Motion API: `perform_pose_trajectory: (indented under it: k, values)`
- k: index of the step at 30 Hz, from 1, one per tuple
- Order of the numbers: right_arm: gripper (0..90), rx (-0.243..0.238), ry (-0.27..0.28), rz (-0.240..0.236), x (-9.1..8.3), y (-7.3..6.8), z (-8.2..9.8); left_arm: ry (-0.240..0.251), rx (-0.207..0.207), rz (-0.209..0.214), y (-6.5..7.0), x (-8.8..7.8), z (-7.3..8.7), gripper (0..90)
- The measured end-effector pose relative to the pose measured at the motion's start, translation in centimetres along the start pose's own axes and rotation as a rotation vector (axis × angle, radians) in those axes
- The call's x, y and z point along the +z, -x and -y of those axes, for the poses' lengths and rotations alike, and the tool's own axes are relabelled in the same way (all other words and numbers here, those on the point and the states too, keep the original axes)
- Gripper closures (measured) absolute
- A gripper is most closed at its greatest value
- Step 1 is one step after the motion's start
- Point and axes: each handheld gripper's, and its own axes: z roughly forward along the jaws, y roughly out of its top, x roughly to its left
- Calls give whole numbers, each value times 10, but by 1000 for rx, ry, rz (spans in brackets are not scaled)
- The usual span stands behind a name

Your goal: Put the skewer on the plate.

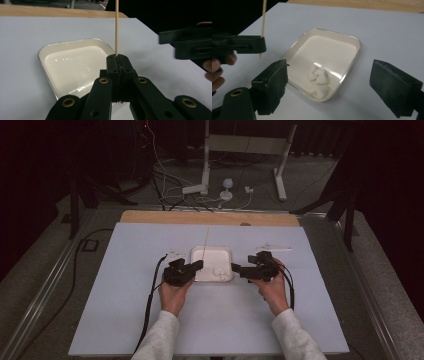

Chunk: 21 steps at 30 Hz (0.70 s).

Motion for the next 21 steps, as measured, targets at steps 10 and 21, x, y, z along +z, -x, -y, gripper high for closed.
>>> perform_pose_trajectory:
  k: [10, 21]
  values:
    - [25, -57, 56, 0, -37, 11, 12, -34, -25, -27, -2, 16, 1, 900]
    - [0, -22, 87, 31, -64, 26, 34, -71, -68, -61, -6, 28, 0, 900]
